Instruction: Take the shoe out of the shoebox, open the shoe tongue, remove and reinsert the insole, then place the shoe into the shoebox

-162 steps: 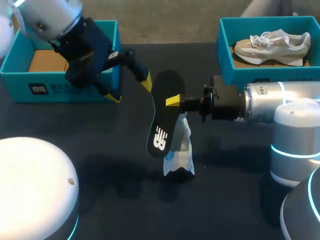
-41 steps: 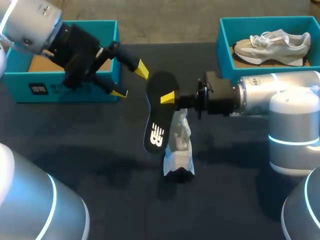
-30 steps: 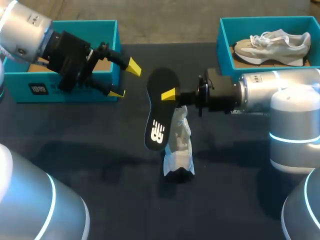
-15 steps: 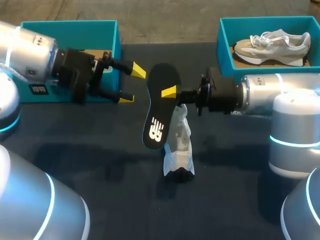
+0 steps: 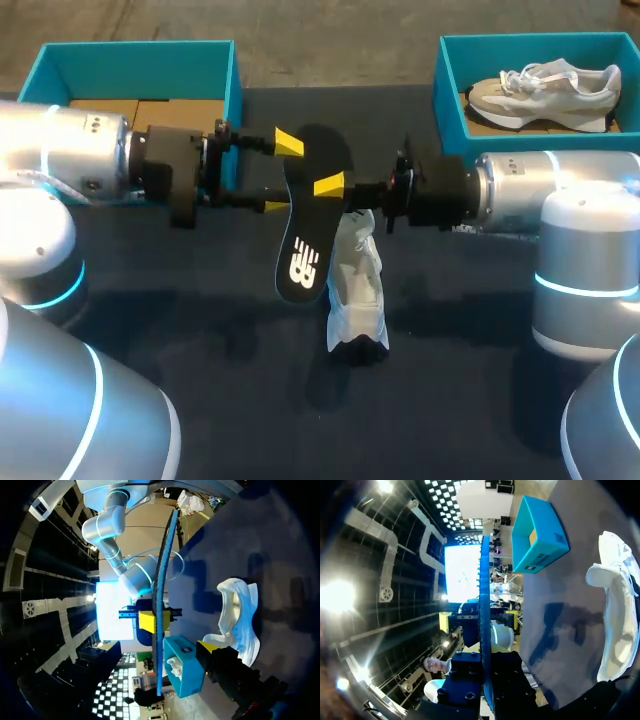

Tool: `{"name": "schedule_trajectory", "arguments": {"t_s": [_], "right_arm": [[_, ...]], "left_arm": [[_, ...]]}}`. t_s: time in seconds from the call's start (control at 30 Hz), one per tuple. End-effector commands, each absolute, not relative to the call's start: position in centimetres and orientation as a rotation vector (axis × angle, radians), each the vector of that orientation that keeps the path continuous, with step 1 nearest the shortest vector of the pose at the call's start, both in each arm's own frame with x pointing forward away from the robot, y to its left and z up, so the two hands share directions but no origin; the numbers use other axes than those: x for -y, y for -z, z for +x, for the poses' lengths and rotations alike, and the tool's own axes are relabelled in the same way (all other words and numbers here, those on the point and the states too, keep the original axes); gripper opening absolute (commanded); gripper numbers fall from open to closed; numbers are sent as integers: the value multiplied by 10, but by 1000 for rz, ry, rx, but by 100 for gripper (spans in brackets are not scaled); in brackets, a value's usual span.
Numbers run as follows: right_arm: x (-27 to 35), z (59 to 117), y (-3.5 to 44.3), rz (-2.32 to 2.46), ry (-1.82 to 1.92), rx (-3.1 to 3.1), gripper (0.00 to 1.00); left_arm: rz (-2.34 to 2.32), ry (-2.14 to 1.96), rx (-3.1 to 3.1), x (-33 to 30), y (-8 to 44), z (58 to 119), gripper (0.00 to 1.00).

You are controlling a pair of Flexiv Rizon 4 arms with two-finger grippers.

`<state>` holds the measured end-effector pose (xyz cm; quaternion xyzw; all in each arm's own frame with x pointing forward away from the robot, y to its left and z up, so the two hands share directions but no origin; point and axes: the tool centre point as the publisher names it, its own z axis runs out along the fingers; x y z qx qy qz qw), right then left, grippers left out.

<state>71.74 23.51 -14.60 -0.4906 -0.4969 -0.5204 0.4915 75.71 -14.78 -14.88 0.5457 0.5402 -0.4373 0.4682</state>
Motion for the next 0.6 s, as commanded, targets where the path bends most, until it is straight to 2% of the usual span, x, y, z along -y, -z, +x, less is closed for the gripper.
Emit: {"name": "schedule_trajectory", "arguments": {"t_s": [0.03,0.2,0.3,0.4,0.43,0.6], "right_arm": [[-238,717,145,-1196,1258,1211,0],[-240,717,147,-1195,1251,1206,0],[-240,715,148,-1198,1247,1202,0],[-241,714,148,-1200,1241,1200,0],[-242,713,148,-1200,1240,1200,0],[-245,712,149,-1196,1232,1198,0]], "left_arm": [[1304,1088,-1291,155,155,753,92],[1271,1090,-1266,161,154,753,84],[1256,1080,-1265,162,155,756,69],[1245,1082,-1271,161,156,757,60],[1230,1086,-1277,161,156,758,51],[1217,1093,-1275,165,158,760,46]]}}
